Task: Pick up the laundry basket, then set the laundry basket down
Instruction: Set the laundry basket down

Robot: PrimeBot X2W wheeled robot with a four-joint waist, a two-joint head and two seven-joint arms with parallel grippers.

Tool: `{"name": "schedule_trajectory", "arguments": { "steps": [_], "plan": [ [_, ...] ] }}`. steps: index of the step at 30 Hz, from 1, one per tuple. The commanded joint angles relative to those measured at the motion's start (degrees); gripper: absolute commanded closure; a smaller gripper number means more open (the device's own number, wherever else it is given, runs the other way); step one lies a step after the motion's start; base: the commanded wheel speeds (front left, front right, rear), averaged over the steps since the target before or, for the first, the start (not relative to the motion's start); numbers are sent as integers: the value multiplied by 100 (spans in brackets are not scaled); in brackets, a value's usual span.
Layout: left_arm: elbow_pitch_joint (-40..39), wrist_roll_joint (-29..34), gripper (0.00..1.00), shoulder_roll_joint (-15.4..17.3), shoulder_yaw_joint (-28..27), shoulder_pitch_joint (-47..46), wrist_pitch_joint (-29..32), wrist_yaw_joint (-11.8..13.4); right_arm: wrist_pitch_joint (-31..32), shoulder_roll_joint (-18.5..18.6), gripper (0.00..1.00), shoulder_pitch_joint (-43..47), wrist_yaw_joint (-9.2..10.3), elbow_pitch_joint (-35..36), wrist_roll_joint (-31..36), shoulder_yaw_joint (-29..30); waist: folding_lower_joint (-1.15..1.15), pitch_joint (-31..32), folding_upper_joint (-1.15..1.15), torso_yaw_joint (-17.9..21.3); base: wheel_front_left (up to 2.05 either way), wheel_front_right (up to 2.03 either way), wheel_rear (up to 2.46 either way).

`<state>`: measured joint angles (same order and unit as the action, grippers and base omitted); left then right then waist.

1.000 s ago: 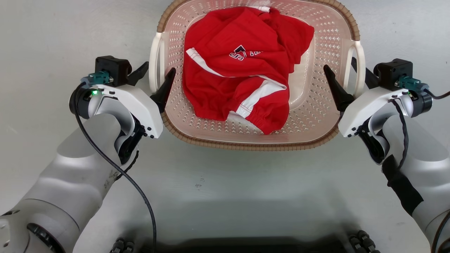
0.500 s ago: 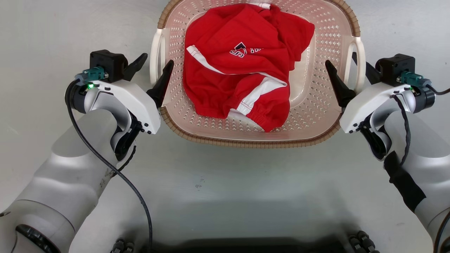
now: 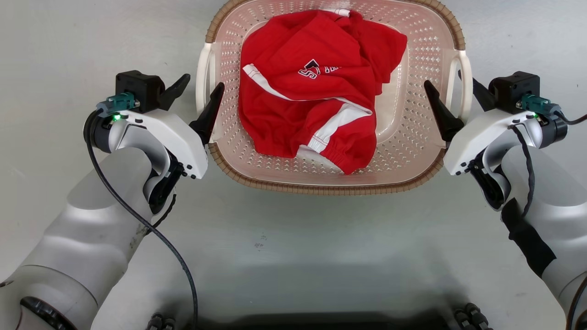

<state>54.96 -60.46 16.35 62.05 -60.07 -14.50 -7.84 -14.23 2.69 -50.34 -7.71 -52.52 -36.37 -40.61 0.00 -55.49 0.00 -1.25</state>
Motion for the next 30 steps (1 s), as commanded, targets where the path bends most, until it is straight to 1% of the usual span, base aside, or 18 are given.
{"name": "schedule_trajectory", "arguments": {
  "steps": [1, 16, 30],
  "plan": [
    [11, 49, 0, 260, -139, 188, -50, 35, -77, 19, 0, 240, 22, 68, -100, -78, 0, 3, 0, 1, 0, 0, 0],
    [22, 110, 0, 259, -193, 300, -50, 35, -77, 19, 0, 257, 22, 146, -191, -171, 0, 161, 0, 35, 0, 0, 0],
    [114, -20, 0, 320, -142, 569, -50, 35, -77, 19, 0, 340, 22, 137, -395, -343, 0, 643, 0, 111, 0, 0, 0]
  ]
}}
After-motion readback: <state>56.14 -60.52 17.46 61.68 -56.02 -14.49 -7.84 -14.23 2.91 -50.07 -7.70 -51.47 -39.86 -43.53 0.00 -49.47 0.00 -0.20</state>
